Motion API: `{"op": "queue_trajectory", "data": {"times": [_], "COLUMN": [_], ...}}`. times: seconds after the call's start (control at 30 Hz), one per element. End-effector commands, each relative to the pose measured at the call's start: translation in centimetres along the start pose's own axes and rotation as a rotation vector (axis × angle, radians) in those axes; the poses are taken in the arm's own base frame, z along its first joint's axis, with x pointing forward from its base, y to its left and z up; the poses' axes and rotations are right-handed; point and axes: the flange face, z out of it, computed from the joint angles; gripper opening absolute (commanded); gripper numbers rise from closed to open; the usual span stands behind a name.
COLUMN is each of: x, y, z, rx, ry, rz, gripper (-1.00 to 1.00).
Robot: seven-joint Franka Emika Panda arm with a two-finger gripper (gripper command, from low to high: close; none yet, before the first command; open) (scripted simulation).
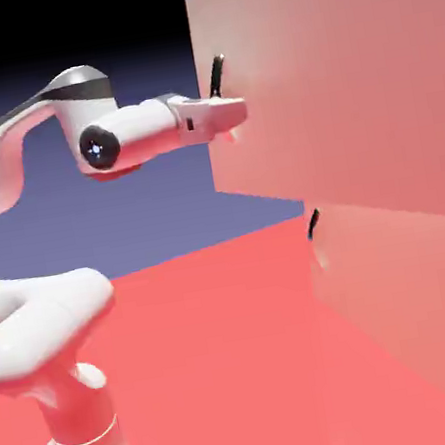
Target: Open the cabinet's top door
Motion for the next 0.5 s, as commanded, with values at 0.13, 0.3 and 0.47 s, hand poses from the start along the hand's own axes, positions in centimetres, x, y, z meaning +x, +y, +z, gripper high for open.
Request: {"op": "queue_trajectory", "data": {"times": [0.13, 0.3, 0.47], "x": [1.0, 2.2, 3.6], "y": [1.0, 2.2, 3.6], "z": [-4.1, -7.7, -11.3], "rx": [0.060, 0.117, 0.174], "ry": [-0.061, -0.117, -0.175], "rz": [0.000, 0.000, 0.000], "gripper": [-1.00, -1.00, -1.00]}}
